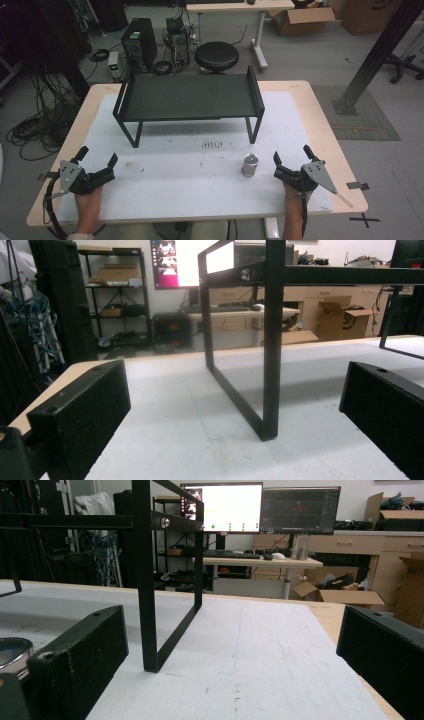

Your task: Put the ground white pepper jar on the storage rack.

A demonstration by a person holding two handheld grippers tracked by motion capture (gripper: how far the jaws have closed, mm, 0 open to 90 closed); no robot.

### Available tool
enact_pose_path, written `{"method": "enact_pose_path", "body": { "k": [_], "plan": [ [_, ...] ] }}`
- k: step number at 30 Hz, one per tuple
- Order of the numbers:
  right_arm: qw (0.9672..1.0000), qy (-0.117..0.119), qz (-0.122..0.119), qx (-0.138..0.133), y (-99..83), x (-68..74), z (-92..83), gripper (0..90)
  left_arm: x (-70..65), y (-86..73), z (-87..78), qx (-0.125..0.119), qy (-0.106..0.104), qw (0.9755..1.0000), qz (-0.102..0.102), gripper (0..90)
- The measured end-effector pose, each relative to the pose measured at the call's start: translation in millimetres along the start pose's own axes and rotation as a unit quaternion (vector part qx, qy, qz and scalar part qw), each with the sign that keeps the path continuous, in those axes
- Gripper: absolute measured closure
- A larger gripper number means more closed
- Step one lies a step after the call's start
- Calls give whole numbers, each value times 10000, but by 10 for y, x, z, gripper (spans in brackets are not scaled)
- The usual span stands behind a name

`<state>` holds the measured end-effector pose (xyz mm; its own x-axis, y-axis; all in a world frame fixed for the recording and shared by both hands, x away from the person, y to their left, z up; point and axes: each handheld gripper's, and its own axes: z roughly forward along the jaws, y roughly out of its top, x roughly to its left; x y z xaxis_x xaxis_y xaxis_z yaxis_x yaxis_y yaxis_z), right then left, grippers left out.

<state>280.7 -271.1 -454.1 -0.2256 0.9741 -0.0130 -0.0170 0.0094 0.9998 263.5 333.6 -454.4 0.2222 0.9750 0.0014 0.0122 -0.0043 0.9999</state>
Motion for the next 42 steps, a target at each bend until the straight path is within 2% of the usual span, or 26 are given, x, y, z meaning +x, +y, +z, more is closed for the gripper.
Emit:
{"method": "enact_pose_path", "body": {
  "k": [17,20,22,31,35,36,42],
  "plan": [
    [10000,28,19,41,7,-5,8,0,2,0,-1,-14,3,10000,-12,4],
    [9998,61,-53,157,24,-1,9,0,3,0,-2,-12,7,10000,-13,4],
    [9999,132,14,86,93,-11,-22,0,2,0,-1,-16,3,10000,-13,4],
    [9995,312,31,-50,291,24,-134,0,5,0,-2,-14,5,10000,-23,4],
    [9993,367,-43,-1,352,77,-169,0,3,0,-1,-10,10,10000,-18,2],
    [9990,442,-86,15,379,117,-185,0,3,0,-2,-12,11,10000,-15,2],
    [9977,651,-50,154,433,201,-202,0,4,2,4,19,10,10000,-16,3]
  ]
}}
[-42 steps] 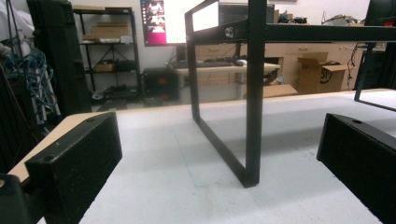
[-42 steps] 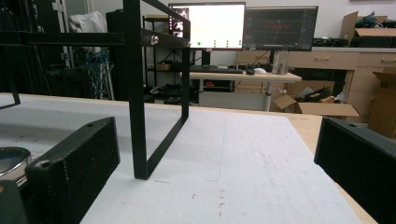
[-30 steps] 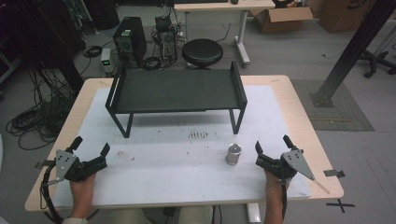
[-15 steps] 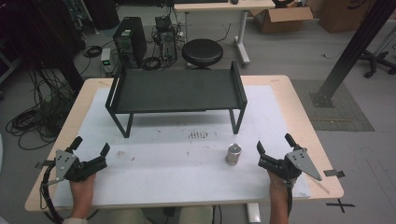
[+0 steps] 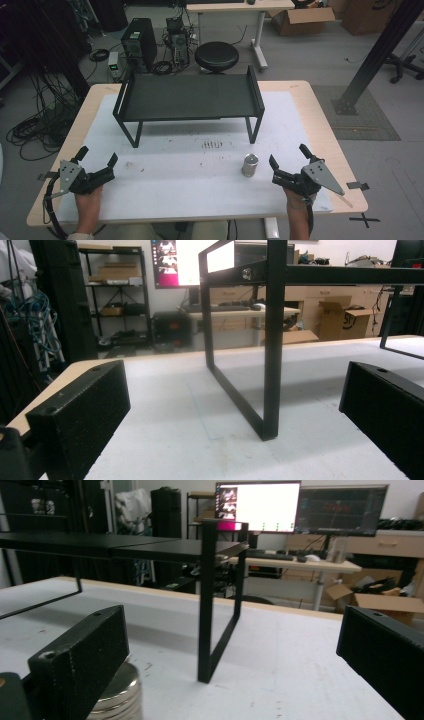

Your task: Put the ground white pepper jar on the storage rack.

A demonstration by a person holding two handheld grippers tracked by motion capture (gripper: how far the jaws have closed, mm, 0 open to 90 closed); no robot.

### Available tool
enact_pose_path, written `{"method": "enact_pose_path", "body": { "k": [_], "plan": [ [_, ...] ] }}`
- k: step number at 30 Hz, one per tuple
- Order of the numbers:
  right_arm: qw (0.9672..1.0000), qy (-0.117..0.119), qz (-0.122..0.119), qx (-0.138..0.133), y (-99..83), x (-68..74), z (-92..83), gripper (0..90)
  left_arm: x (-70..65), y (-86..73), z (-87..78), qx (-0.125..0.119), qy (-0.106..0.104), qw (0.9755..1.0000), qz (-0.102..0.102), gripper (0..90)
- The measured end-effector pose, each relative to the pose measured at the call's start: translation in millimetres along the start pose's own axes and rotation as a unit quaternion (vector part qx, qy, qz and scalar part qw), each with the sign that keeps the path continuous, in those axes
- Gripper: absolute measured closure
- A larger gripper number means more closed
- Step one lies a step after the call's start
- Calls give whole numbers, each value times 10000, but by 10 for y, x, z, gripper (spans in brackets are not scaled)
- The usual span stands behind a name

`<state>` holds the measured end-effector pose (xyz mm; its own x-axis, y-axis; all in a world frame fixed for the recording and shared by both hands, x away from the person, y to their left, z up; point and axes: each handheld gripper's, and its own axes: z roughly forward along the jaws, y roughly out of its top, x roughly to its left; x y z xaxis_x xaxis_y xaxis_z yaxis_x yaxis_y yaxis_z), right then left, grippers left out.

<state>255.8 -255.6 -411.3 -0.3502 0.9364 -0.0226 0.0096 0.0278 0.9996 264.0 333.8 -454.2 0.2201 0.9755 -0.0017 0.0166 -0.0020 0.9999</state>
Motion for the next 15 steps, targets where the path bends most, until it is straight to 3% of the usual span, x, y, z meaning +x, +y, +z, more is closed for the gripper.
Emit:
{"method": "enact_pose_path", "body": {
  "k": [2,9,15],
  "plan": [
    [9998,165,-11,82,41,61,6,0,1,-1,-1,-11,-2,10000,-8,3],
    [9989,407,-5,245,106,199,28,0,1,0,-1,-10,-4,10000,-3,4],
    [9964,714,26,446,103,358,85,0,4,-2,-6,-30,-6,10000,-20,3]
  ]
}}
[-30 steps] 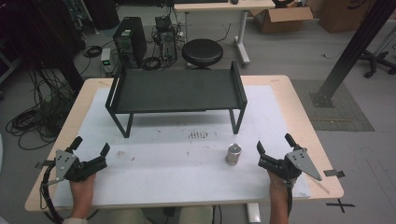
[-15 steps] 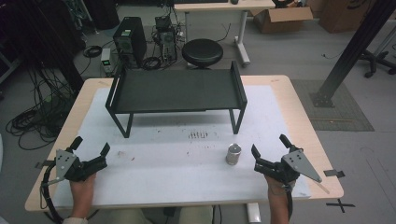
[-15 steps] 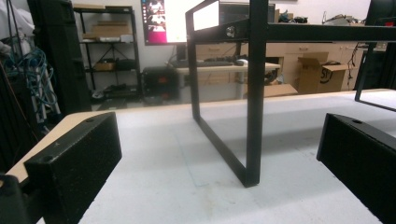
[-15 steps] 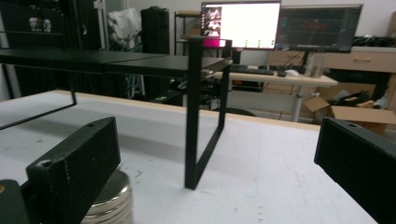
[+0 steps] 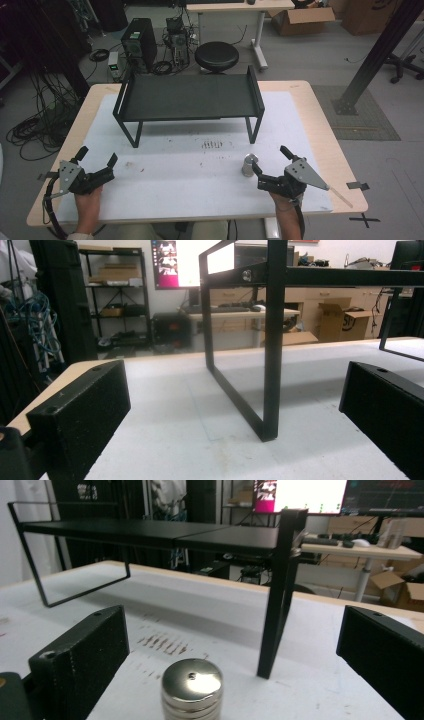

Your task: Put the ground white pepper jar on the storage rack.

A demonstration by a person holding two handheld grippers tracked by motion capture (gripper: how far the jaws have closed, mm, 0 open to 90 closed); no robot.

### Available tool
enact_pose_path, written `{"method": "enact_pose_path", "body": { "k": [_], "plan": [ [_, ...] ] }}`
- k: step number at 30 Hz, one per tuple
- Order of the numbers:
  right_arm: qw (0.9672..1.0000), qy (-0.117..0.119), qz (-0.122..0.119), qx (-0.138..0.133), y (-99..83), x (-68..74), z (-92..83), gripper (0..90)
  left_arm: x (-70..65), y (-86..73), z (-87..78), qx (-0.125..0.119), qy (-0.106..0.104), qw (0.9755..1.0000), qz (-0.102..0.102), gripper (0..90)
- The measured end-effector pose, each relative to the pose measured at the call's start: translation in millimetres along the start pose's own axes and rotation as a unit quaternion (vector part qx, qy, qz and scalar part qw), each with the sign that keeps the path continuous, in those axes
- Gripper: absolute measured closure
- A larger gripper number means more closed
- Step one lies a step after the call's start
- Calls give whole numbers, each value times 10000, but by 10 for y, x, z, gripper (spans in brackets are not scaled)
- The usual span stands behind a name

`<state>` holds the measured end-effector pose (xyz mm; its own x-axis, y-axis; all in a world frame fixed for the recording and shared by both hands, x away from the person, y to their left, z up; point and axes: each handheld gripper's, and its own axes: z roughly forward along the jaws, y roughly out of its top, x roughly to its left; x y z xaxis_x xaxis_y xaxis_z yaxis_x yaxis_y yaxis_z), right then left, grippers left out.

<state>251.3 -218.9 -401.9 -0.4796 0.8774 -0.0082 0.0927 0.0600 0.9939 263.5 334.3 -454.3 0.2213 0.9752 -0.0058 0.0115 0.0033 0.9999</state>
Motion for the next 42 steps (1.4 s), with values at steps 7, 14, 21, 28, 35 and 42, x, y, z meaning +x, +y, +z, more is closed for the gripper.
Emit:
{"method": "enact_pose_path", "body": {
  "k": [7,14,21,28,35,42],
  "plan": [
    [9993,77,5,365,-94,69,94,1,2,-1,-2,-13,-5,10000,-4,3],
    [9968,138,114,779,-174,84,197,9,1,0,-2,-7,-6,10000,1,4],
    [9933,201,149,1126,-243,103,326,37,2,-1,-4,-17,-7,10000,-6,4],
    [9883,271,296,1473,-301,80,433,93,2,-1,-4,-19,-9,10000,-6,4],
    [9863,303,449,1559,-334,75,479,145,2,-1,-4,-19,-11,10000,-5,4],
    [9847,319,513,1633,-365,74,514,229,2,-1,-3,-11,-7,10000,-3,4]
  ]
}}
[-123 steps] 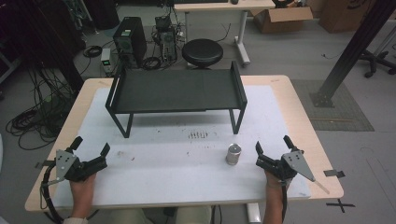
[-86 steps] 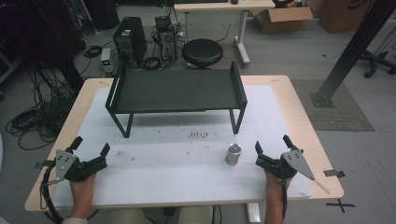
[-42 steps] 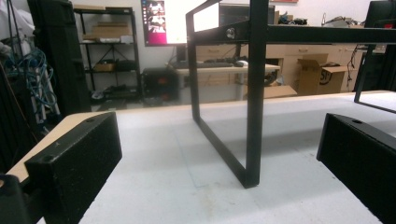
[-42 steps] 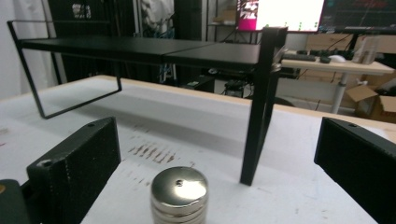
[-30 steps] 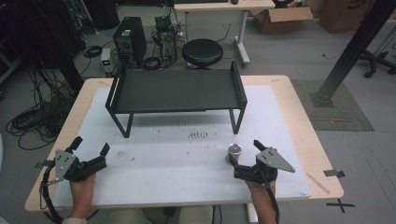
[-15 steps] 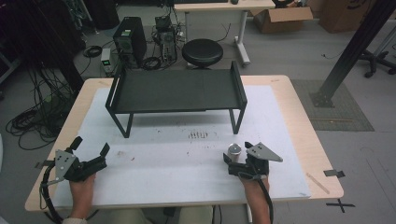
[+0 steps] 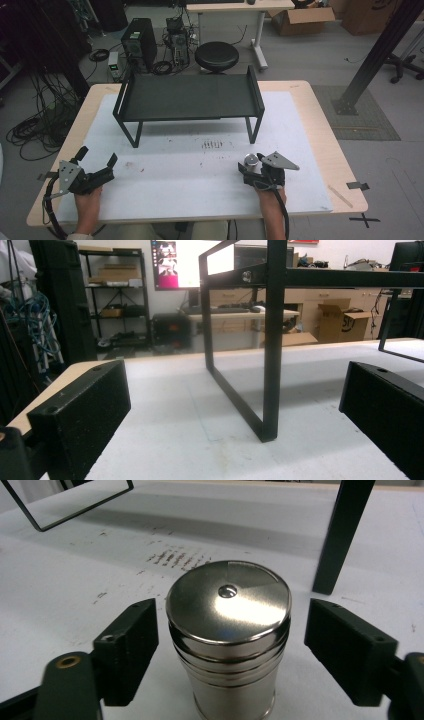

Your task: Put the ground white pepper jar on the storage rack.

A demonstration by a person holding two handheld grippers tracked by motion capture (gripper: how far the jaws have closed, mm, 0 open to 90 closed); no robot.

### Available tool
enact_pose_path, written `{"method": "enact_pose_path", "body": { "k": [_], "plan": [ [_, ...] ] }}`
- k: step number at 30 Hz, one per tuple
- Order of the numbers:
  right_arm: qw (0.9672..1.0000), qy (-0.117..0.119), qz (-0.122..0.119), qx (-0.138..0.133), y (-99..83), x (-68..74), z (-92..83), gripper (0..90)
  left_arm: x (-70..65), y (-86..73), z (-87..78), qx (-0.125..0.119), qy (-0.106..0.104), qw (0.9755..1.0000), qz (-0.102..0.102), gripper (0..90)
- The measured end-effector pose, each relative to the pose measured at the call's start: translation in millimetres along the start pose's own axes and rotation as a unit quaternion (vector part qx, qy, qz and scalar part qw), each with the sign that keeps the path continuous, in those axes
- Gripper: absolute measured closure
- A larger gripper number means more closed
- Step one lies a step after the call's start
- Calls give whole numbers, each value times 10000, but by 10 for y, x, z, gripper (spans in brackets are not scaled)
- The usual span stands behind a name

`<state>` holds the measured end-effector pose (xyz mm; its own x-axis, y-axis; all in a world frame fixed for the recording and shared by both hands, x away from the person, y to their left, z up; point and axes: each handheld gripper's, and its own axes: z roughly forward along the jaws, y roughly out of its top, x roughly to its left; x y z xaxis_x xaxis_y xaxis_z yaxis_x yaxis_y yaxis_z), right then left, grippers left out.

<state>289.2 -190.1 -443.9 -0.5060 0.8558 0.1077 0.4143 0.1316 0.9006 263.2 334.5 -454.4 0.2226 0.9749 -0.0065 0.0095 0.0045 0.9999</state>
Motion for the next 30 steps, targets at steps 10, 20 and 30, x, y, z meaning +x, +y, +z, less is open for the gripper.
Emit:
{"method": "enact_pose_path", "body": {
  "k": [10,20,30],
  "plan": [
    [9999,101,37,23,-7,-2,24,370,0,0,0,0,-1,10000,-3,4],
    [9999,101,56,-22,5,-3,5,473,0,0,0,-2,-7,10000,-2,4],
    [9997,164,187,-70,12,-24,-14,485,-1,0,1,1,-7,10000,-1,4]
  ]
}}
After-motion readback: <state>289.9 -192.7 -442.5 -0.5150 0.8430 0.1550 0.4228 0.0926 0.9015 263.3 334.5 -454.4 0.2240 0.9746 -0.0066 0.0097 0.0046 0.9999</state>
